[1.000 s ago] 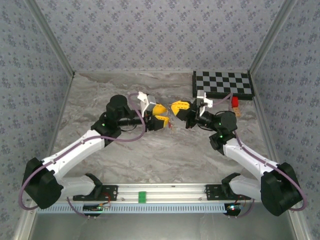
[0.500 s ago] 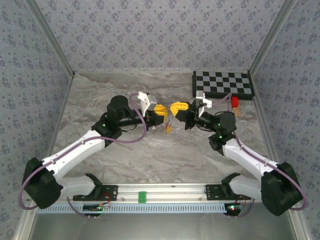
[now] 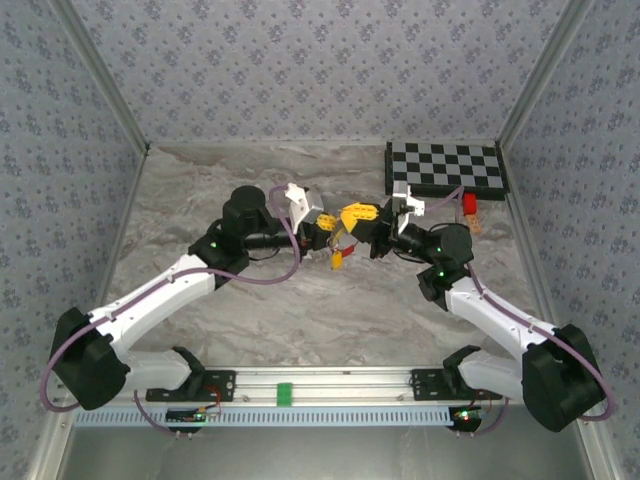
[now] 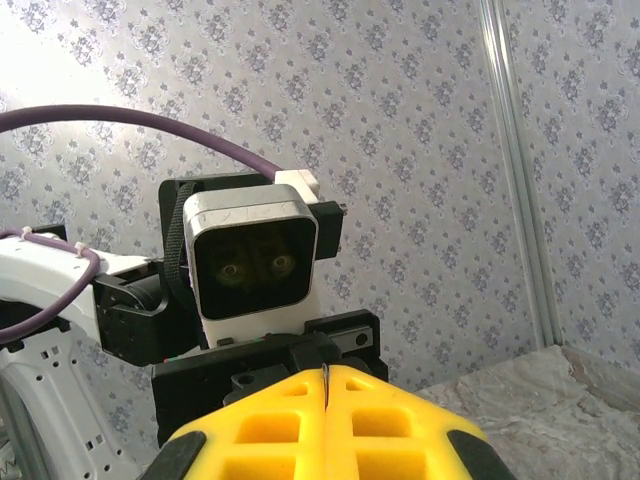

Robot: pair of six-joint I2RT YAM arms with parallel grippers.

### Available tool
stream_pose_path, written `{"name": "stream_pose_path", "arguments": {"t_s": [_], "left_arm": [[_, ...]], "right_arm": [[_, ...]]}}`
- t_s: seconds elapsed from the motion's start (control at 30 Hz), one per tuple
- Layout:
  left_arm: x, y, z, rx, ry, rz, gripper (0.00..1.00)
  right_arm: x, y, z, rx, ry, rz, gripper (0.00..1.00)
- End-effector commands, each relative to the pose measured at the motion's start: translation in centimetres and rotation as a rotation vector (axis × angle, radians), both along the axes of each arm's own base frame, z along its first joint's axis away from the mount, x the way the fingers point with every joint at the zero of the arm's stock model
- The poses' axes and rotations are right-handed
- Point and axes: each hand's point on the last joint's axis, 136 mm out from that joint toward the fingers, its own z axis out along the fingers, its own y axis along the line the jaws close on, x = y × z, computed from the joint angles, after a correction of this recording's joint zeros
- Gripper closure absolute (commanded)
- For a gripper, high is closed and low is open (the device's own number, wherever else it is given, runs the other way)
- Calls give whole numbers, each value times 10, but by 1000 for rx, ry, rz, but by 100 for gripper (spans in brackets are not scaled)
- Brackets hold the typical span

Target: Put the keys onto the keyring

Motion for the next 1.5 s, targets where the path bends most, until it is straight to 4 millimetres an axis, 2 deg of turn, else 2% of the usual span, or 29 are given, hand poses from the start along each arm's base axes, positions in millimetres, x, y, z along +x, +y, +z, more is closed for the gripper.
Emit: {"name": "stream_pose_path", "arguments": {"t_s": [0.0,0.33,0.83,1.47], "left_arm": [[-18,-7,6,18,-21,-94,96],[-40,-12,6,48,-43,-178,96],[-21,16,21,33,-92,-27,97],[-11,32,28,38,-112,34,96]], "right_arm": [[-8,-2,12,33,-47,15,100],[-8,-1,9,31,-44,28,100],[-12,-4,7,15,-41,43,100],[-12,-8,-2,-28,-34,20,100]]}}
